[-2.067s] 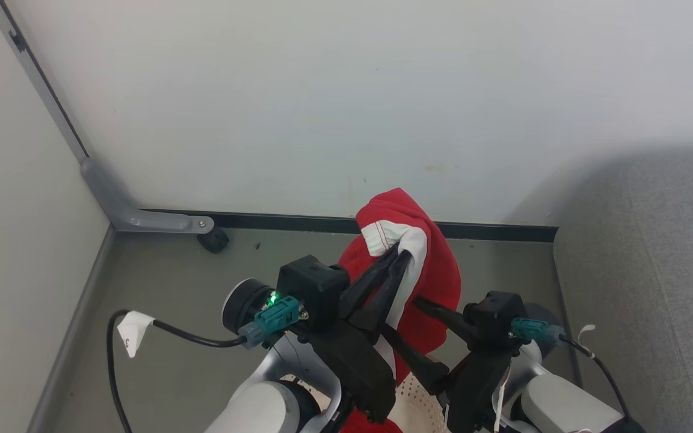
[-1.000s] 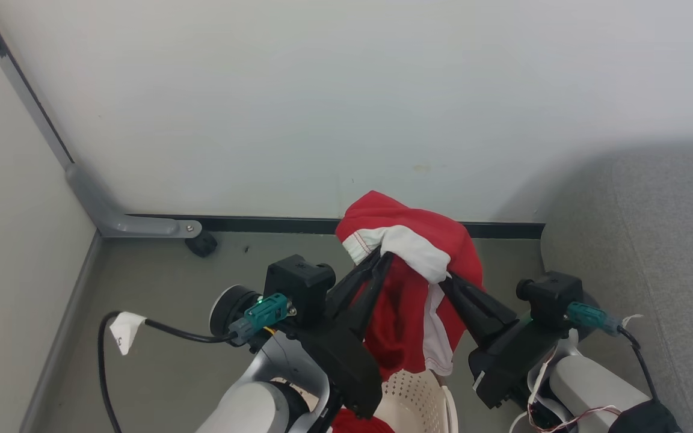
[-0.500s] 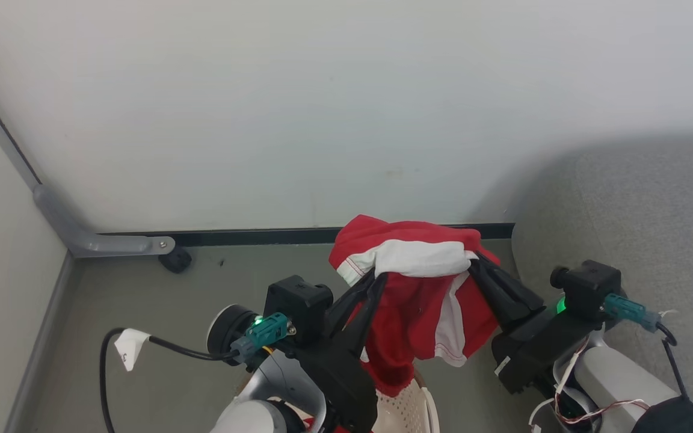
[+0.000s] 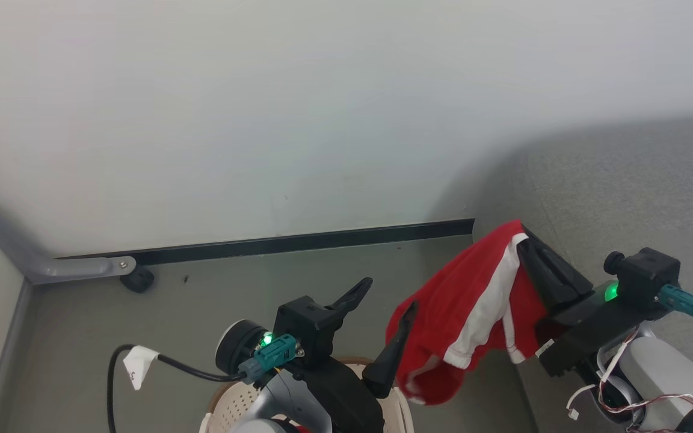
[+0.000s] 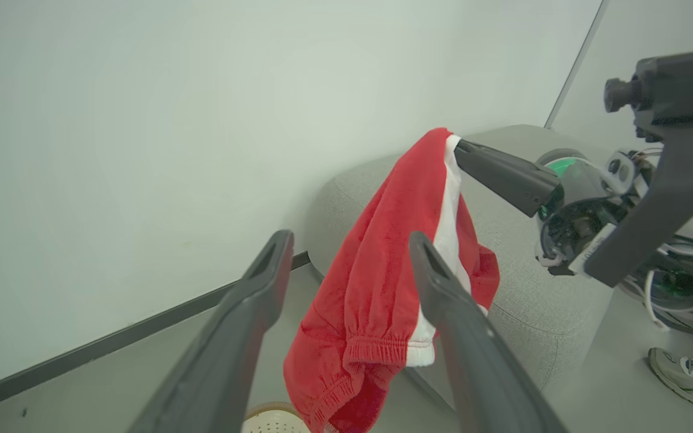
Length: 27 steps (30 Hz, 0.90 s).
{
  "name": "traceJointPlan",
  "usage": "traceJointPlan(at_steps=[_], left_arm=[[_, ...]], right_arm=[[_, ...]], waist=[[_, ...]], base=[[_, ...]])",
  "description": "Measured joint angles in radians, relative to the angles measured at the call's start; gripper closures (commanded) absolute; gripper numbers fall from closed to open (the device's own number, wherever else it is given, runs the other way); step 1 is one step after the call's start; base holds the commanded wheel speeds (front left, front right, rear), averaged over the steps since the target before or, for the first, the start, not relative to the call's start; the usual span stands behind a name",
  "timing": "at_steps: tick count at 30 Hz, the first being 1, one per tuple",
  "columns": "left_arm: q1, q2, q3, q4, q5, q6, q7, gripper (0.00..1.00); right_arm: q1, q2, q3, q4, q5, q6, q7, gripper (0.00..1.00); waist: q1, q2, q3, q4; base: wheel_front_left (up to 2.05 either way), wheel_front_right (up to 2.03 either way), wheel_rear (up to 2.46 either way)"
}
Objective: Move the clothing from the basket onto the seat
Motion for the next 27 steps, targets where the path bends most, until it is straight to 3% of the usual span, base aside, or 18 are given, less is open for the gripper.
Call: traceJointPlan(at_steps=[27], left_arm=[[-0.008, 0.015, -0.017, -0.052, 0.016, -0.038, -0.035, 0.0]], right_arm=[[0.137, -0.1, -0.213, -0.259, -0.007, -0.072, -0.001, 1.0]], waist=[[0.0, 0.0, 0.019, -0.229]], base=[[0.0, 0.0, 0.0]])
